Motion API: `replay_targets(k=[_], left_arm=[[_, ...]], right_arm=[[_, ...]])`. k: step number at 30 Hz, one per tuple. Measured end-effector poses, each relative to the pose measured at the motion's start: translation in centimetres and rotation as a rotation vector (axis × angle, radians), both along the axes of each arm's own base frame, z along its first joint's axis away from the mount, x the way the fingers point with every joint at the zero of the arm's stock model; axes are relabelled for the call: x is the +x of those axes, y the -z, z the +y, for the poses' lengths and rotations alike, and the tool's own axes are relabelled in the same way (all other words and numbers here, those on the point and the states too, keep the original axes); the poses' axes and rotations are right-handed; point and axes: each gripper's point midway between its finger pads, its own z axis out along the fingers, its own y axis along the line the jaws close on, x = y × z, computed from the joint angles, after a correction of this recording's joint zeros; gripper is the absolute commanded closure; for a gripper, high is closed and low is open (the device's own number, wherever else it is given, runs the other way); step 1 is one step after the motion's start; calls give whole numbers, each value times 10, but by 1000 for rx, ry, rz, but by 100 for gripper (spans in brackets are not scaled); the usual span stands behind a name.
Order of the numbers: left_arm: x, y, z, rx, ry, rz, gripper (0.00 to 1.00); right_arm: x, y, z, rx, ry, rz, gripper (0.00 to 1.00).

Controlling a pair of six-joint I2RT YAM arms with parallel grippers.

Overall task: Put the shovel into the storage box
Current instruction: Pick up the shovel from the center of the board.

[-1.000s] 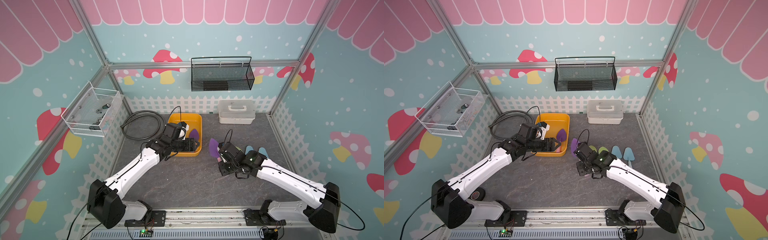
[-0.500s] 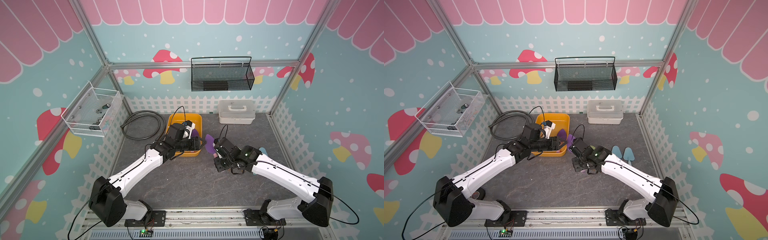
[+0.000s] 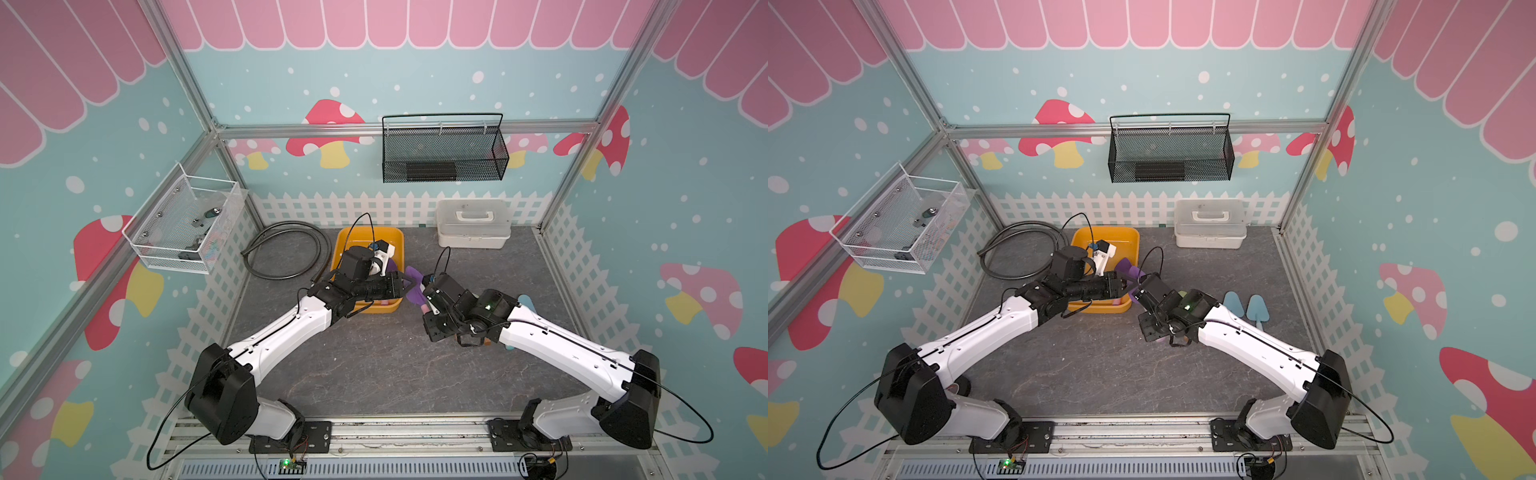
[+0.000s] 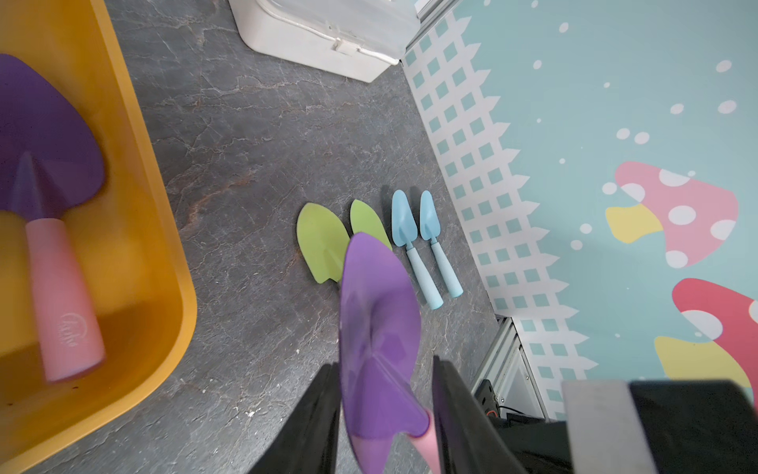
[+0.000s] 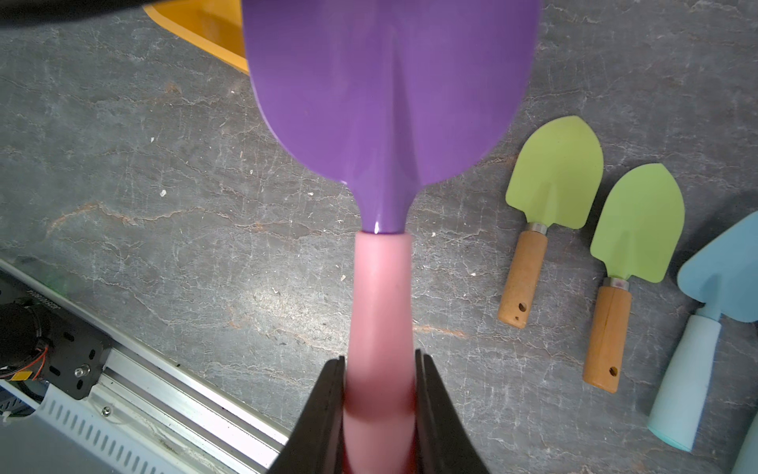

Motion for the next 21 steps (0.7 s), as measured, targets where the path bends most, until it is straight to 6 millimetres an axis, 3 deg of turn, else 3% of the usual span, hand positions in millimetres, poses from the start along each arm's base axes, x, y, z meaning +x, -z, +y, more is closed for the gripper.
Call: replay_targets(k=[4, 8, 15, 17, 21], left_arm=[[1, 4, -1, -3, 1, 12, 79], [1, 3, -2, -9, 0, 13, 98], [1, -2, -5, -34, 5, 9, 100], [1, -2, -5, -34, 5, 9, 100], [1, -2, -5, -35, 6, 10, 100]], right_arm=[[1, -5, 3, 11, -4, -9, 97], [2, -7, 4, 16, -3, -13, 97], [2, -6, 4, 14, 2, -11, 96], [2, -6, 4, 14, 2, -11, 93], [2, -6, 4, 13, 1, -12, 68]])
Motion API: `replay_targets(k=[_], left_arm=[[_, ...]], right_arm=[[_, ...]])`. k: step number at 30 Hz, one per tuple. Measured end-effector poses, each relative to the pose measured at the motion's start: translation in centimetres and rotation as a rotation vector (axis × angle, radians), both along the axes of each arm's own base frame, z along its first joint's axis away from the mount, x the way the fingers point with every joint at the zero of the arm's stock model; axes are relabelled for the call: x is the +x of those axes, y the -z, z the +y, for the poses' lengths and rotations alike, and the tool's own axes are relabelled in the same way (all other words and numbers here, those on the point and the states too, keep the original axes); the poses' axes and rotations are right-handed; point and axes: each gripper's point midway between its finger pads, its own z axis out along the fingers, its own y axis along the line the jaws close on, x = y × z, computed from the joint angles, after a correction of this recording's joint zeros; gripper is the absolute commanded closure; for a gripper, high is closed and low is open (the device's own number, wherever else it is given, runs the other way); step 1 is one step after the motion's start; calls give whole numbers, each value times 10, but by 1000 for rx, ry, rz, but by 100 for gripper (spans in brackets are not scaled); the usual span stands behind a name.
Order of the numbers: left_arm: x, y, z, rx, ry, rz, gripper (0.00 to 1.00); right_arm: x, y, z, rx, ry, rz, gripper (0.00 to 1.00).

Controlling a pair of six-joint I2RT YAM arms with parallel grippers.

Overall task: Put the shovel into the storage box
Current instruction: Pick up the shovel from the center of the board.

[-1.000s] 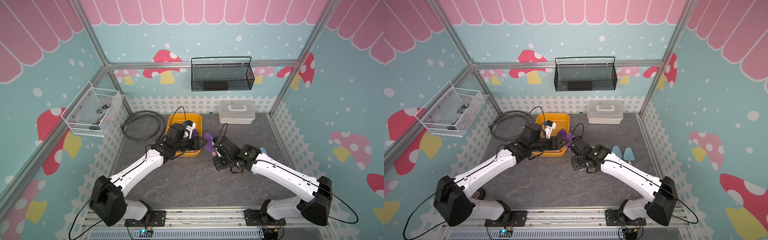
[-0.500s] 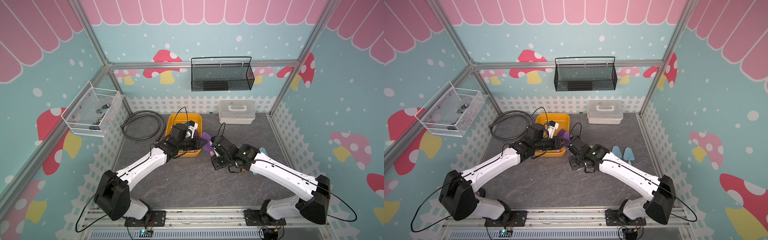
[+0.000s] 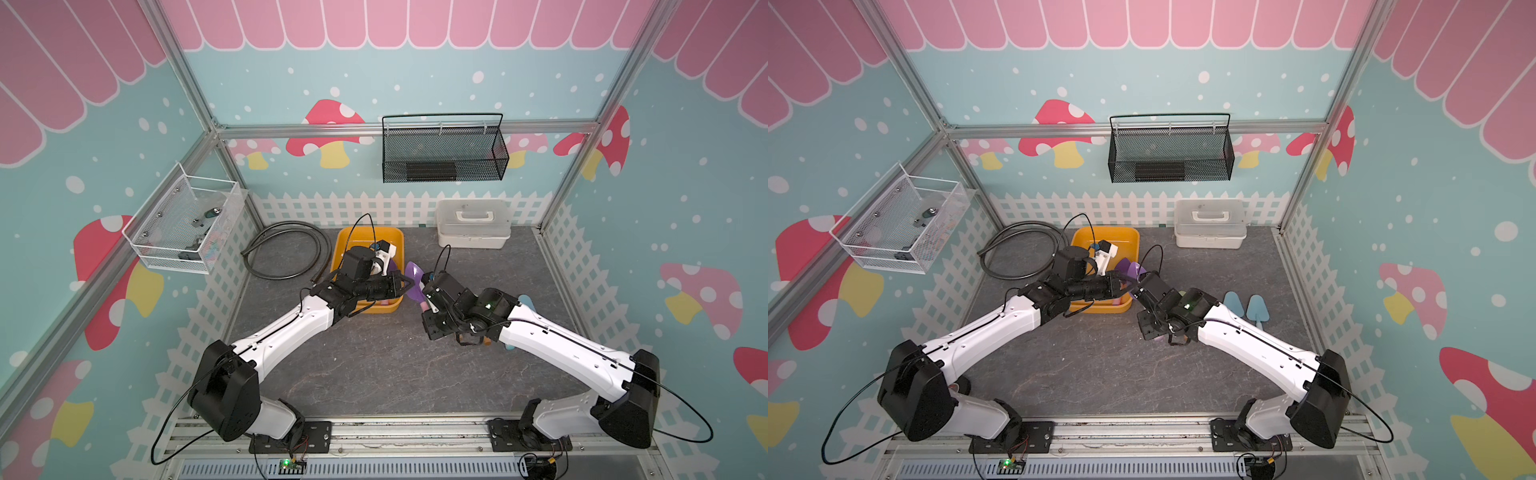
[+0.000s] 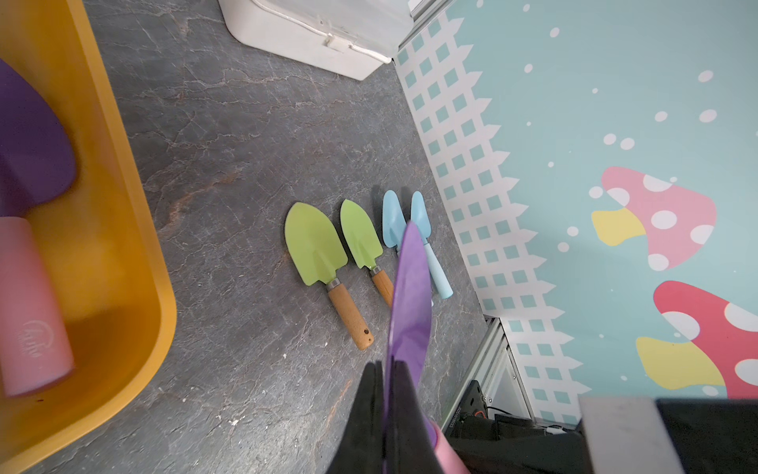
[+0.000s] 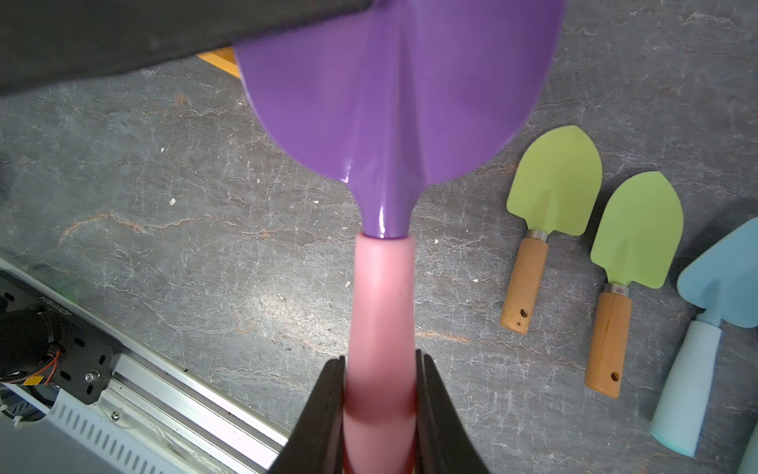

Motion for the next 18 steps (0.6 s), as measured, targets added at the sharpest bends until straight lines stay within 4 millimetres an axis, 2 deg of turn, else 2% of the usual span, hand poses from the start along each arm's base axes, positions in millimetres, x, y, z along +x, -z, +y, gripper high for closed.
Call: replay_targets(k=[2, 6, 13, 15, 18], left_arm=[[0, 0, 0, 3, 1, -4, 100], [-1, 4, 1, 20, 5, -2, 100], [0, 16, 15, 89, 5, 14, 100], [9, 17, 26, 107, -5, 21, 100], [39, 14, 56, 114, -42, 38, 100]], right_arm=[[0, 0, 0, 2, 3, -1, 58], [2, -2, 0, 2, 4, -14, 48], [2, -15, -4, 25, 14, -49, 47], [1, -25, -7, 46, 17, -70, 46], [-2, -45, -19, 85, 34, -128, 42]])
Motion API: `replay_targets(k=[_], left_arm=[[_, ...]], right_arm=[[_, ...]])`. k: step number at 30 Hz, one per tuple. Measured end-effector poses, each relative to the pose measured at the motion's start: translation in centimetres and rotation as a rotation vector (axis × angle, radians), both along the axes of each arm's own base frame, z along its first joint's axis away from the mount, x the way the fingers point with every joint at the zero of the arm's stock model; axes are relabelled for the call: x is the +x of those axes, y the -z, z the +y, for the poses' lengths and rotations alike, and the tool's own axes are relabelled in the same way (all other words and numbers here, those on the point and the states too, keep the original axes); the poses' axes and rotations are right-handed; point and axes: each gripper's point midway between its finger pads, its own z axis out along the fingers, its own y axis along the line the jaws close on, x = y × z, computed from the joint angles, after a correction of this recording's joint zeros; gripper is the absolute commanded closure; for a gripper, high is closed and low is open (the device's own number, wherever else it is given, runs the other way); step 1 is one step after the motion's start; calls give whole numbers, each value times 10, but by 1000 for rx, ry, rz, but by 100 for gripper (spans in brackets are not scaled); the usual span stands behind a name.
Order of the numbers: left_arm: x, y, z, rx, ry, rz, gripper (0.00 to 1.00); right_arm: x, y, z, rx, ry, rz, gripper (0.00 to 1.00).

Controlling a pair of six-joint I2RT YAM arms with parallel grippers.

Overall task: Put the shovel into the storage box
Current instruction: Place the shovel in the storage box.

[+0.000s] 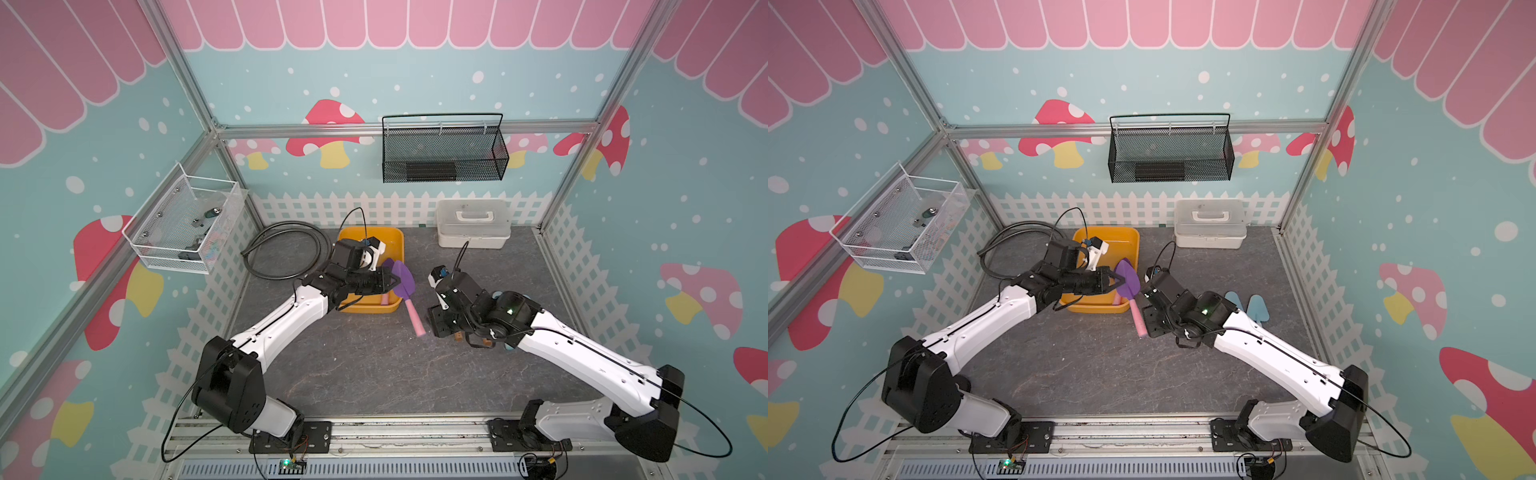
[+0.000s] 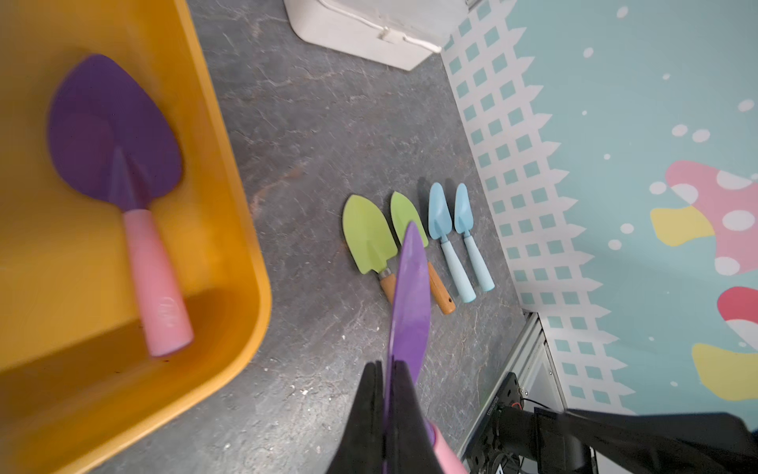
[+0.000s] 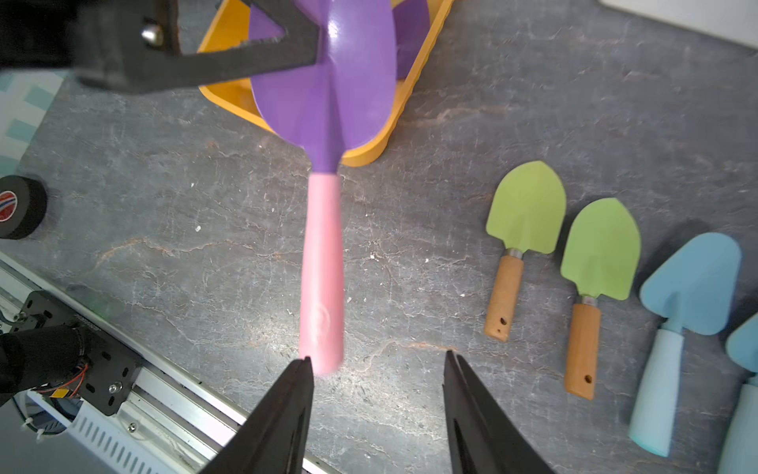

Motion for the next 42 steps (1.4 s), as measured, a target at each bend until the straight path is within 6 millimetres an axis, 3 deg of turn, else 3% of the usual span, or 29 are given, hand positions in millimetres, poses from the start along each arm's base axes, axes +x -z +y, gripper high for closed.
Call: replay_targets(k=[3, 6, 10, 15, 22, 31, 42], left_arm=[[38, -5, 35, 16, -46, 17, 100], [73, -15, 57, 38, -49, 11, 100], [104, -21, 58, 73, 6, 3, 100], [132, 5, 53, 166, 77, 56, 100], [141, 59, 72, 299, 97, 187, 100], [160, 72, 98, 340, 76, 194, 100], [162, 123, 104, 387, 108, 268, 100]], right_arm=[[-4, -14, -17, 20, 27, -57, 42], [-7, -12, -28, 9, 45, -74, 42], [-11, 7, -37, -41, 54, -45, 42], [-16, 14, -48, -65, 68, -38, 42], [-23, 14, -59, -48, 87, -46, 42], [-26, 25, -62, -62, 99, -22, 42], [-27, 27, -61, -61, 94, -11, 42]])
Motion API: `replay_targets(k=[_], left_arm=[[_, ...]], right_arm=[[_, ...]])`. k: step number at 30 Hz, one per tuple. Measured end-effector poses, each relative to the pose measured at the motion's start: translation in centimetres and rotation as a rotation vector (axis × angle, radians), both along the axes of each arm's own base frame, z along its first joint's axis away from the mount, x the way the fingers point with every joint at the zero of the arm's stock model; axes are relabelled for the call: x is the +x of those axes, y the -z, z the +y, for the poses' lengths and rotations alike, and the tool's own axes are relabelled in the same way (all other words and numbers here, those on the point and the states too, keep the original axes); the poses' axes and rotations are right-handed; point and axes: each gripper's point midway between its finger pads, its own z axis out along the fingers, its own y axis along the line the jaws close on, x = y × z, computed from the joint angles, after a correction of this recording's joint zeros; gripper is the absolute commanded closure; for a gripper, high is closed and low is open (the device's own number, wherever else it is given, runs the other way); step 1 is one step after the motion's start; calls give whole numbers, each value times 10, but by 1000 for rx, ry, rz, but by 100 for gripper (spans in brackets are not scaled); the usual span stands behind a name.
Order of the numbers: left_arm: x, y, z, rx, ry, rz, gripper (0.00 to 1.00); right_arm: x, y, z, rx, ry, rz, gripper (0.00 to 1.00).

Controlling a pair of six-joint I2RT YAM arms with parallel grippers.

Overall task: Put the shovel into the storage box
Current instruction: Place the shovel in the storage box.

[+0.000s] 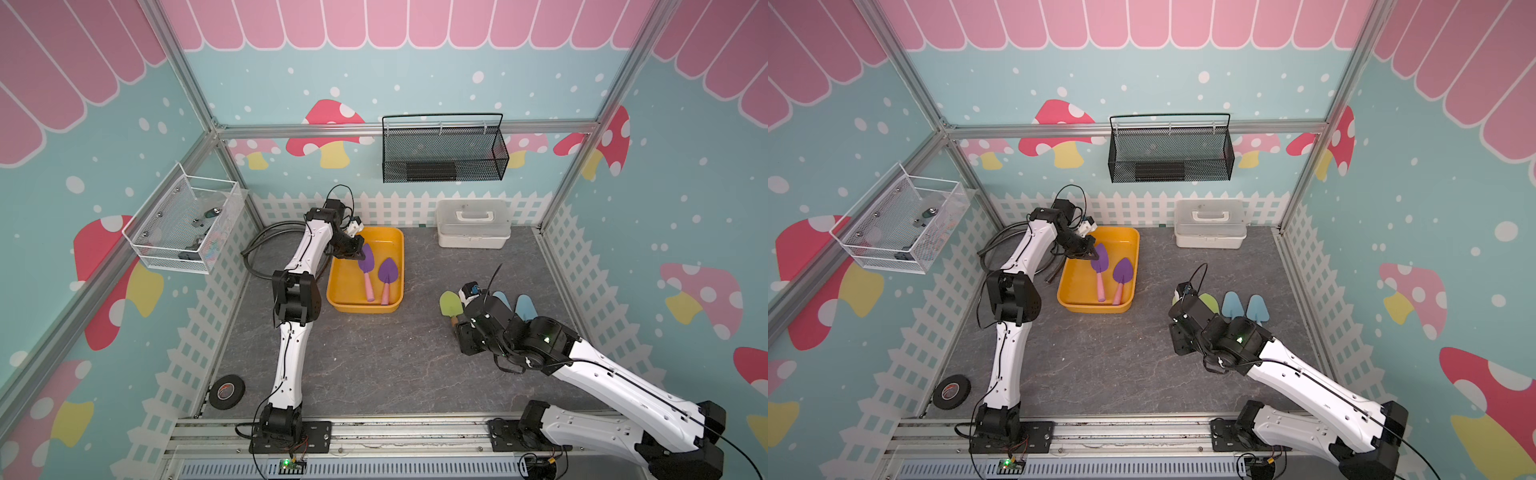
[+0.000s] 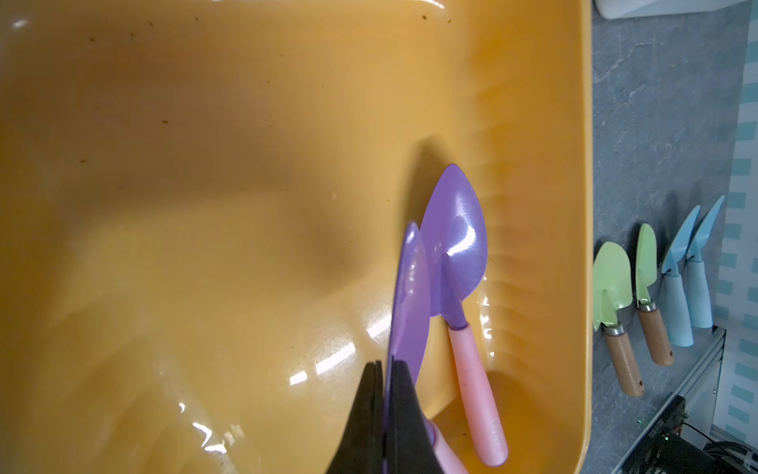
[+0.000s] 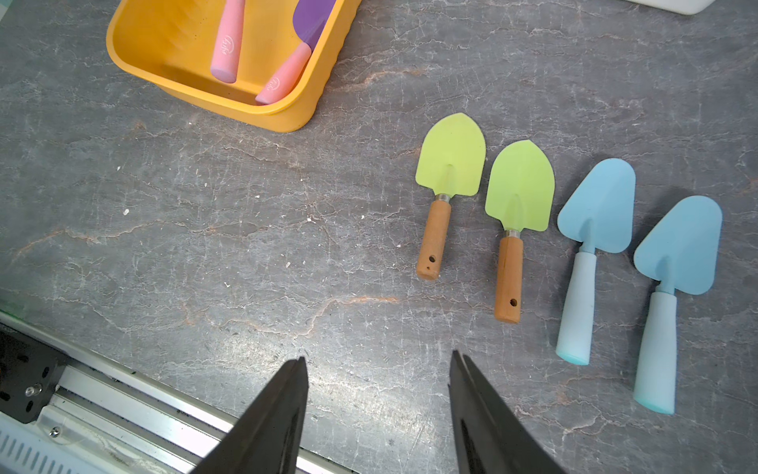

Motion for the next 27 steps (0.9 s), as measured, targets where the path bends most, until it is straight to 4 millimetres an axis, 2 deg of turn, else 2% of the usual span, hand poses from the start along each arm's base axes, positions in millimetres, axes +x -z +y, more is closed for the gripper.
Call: replay_targets(k=[9, 20, 23, 27], left_arm=[[-2, 6, 1, 27, 11, 6, 100], [-9, 39, -10, 60, 40, 65, 100], [-10, 41, -10, 61, 41, 72, 100], [-10, 41, -10, 61, 41, 73, 93]], right_arm=[[1, 4, 2, -13, -1, 12, 42], [-2, 2, 0, 3, -5, 7, 41], [-2, 3, 0, 1, -6, 9, 42], [-3, 3, 0, 4, -7, 10, 41]])
